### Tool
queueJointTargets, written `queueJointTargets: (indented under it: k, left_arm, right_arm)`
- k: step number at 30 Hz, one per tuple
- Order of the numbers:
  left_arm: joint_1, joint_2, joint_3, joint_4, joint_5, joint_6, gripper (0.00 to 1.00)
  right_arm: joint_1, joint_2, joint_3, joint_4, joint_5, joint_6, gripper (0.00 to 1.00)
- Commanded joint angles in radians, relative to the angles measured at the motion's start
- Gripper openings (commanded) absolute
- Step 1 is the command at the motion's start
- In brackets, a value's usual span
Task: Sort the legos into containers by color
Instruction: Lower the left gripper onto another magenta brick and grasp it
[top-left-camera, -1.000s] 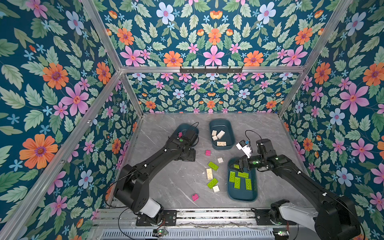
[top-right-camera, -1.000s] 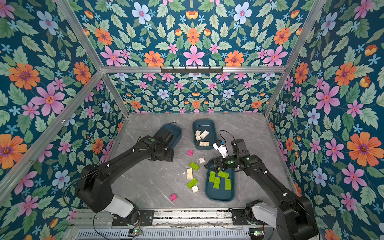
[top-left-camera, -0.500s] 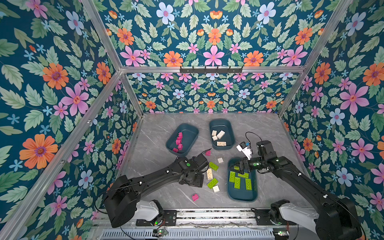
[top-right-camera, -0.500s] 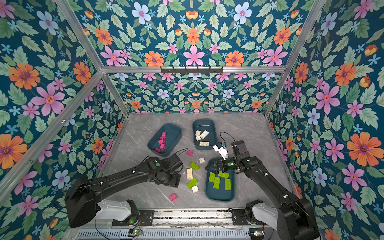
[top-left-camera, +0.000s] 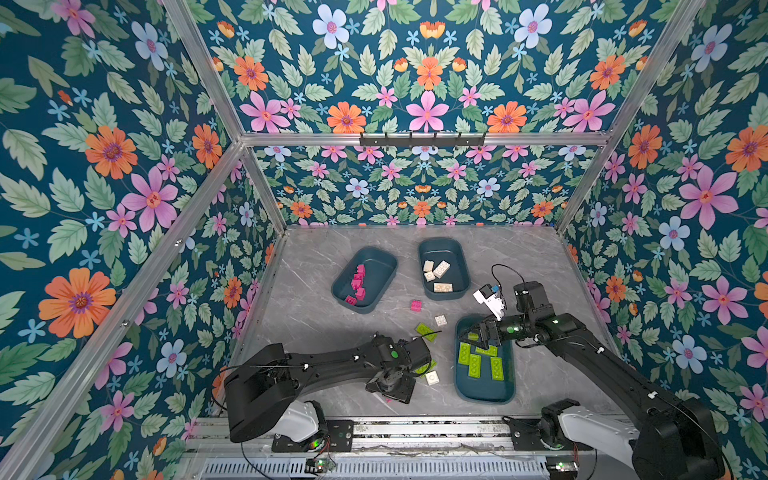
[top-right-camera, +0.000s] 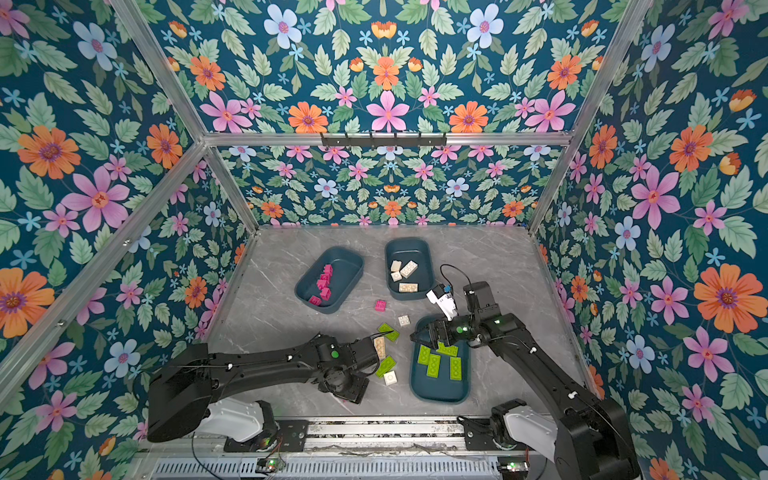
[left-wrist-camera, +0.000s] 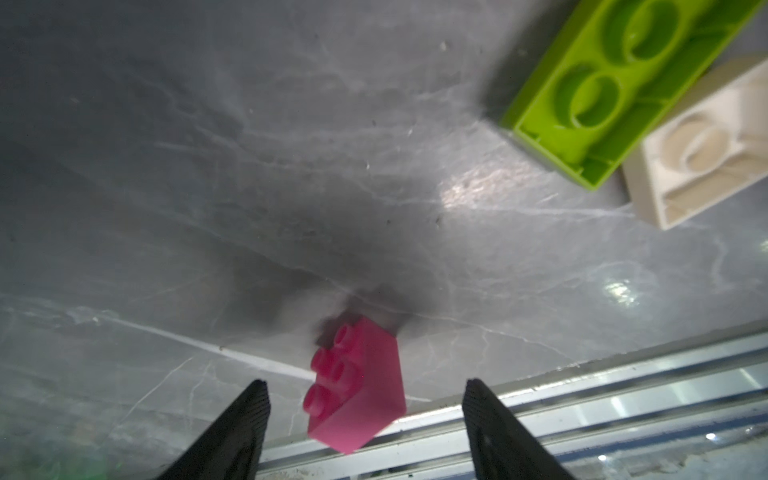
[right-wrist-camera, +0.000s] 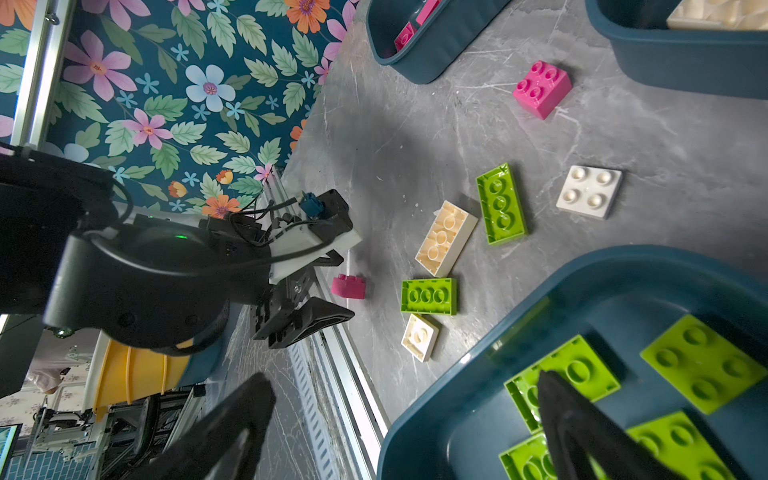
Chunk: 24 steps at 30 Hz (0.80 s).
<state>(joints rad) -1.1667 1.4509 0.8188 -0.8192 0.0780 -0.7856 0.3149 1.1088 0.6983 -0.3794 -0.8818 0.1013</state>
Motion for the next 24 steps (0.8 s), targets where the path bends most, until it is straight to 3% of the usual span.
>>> queueJointTargets:
  k: [1, 15, 24]
  left_arm:
    - [-0.001, 0.019, -0.005, -0.021, -0.038, -0.007, 0.71]
    - [0.02, 0.068, 0.014, -0.112, -0.156, -0.018, 0.58]
    - [0.029, 0.018, -0.027, -0.034, -0.036, -0.063, 0.56]
  right_arm:
    - [0.001, -0.005, -0.002, -0.018, -0.002, -0.012, 0.99]
    - [0.0, -0.004, -0.006, -0.015, 0.003, -0.01, 0.99]
    - [0.0, -0.017, -0.017, -0.018, 0.004, -0.005, 0.99]
